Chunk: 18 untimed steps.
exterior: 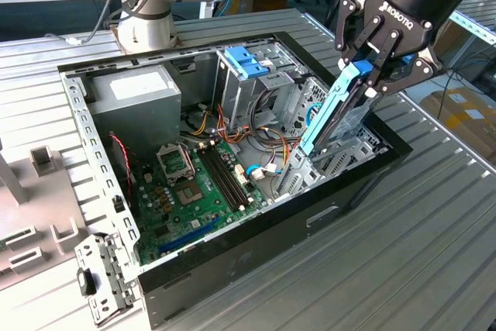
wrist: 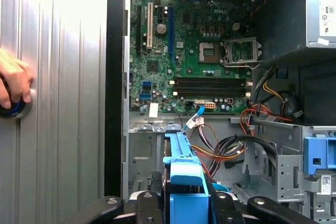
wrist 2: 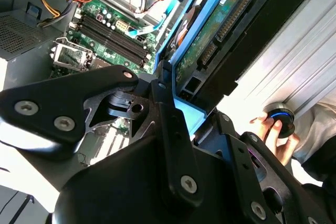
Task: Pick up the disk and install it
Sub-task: 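Insert the disk into the insertion slot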
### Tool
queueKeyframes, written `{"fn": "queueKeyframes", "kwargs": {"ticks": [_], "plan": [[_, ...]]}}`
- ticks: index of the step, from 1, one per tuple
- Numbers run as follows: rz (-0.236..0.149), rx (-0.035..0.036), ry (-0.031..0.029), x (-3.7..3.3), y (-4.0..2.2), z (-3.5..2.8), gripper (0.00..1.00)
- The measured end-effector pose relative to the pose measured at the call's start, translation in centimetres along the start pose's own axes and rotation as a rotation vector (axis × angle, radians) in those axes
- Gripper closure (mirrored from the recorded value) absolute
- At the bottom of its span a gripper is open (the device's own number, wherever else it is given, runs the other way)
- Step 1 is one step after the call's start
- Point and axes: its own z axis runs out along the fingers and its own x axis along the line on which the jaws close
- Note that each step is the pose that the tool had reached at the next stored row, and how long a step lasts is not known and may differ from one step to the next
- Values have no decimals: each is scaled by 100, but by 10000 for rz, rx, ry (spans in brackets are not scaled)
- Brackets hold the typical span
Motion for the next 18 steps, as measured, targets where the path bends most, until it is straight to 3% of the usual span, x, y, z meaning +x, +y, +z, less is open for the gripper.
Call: {"fn": "queueKeyframes", "kwargs": {"ticks": [18], "plan": [[0, 0, 1, 0, -1, 135, 63]]}}
